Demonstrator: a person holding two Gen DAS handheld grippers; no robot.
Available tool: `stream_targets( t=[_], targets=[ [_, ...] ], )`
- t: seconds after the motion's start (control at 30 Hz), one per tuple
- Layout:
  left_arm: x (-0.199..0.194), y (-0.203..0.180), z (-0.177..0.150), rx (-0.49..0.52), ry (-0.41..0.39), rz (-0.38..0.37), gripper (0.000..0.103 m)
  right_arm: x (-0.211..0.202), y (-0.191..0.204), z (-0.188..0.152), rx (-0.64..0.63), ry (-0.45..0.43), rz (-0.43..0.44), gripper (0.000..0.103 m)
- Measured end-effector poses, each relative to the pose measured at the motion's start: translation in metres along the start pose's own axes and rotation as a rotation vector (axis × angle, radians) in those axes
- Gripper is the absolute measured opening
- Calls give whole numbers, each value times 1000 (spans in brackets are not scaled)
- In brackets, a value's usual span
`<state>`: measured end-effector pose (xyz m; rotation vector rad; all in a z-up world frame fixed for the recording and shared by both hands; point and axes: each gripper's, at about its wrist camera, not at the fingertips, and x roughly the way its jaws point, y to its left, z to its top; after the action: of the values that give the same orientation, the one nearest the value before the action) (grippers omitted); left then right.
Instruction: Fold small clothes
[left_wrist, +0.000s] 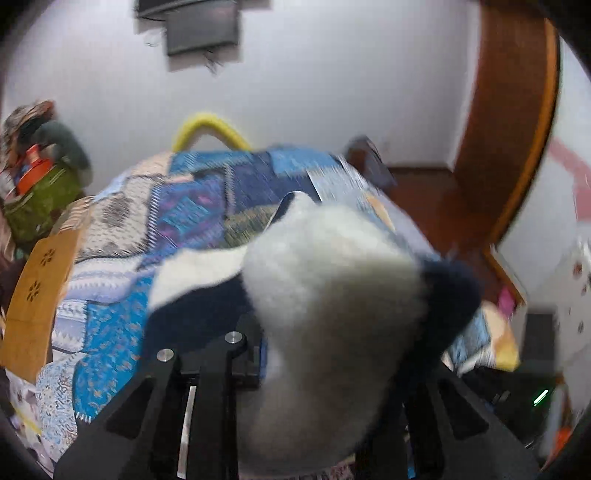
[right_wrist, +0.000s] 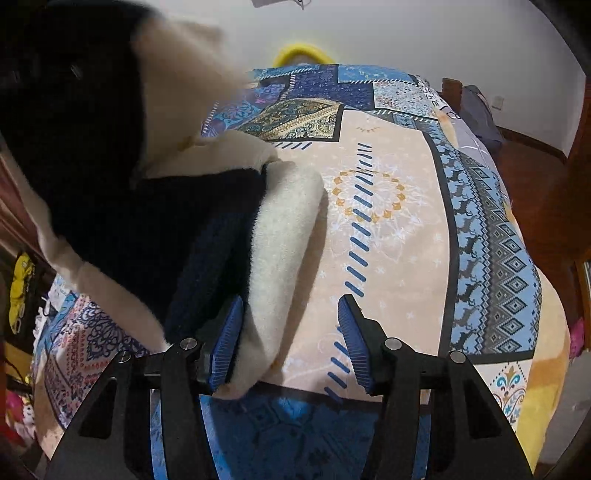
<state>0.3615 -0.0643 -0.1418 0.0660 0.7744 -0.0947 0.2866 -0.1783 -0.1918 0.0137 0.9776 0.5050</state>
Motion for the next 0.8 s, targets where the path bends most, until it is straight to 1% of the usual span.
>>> stream_targets(
  t=[0.07,0.1,0.13,0.17,0.2,0.23,0.27,0.3,0.37,0.43,0.53,0.57,0.6,0.63,0.67,0.7,0.73,0.77,0.8],
  targets=[
    [10,-5,-14,63,67,-16,24,-6,-1,-1,10,-14,12,50],
    [4,-7,-25,80,88,-28,26,-9,-1,-1,14,-22,17,50],
    [3,-7,-28,90,108,-40,31,-13,-1,-1,19,-35,21,50],
    [1,-5,-30,90,122,-53,41,-16,-1,-1,21,-44,25,50],
    [-2,-6,-30,83,132,-75,49,-19,0,-1,23,-52,29,50],
    [-5,-3,-31,71,140,-99,64,-22,0,0,24,-61,33,50],
    [-11,3,-29,49,146,-125,71,-26,1,1,24,-69,39,50],
    [-17,5,-28,35,146,-144,71,-27,2,3,24,-73,45,51],
    [-32,14,-25,7,153,-193,71,-29,5,4,16,-72,63,56],
    [-50,16,-20,-13,144,-226,71,-28,9,6,5,-72,67,59],
    [-77,37,-13,-63,95,-270,72,-21,13,9,-18,-59,64,60],
    [-86,44,-10,-77,74,-272,73,-18,13,11,-22,-51,56,60],
    [-92,50,-8,-84,55,-265,74,-15,12,13,-23,-45,56,60],
    [-97,57,-5,-94,32,-254,77,-12,12,16,-20,-40,60,60],
    [-101,65,-2,-103,11,-231,83,-9,11,18,-15,-35,63,60],
    [-101,70,-2,-108,6,-214,86,-8,11,20,-12,-33,67,60],
    [-93,76,-1,-111,18,-187,88,-5,11,23,-11,-33,72,60],
    [-83,80,-1,-107,40,-172,88,-3,11,27,-16,-33,72,60],
    [-69,85,-3,-102,77,-150,88,-1,12,30,-21,-32,71,60]
  ],
)
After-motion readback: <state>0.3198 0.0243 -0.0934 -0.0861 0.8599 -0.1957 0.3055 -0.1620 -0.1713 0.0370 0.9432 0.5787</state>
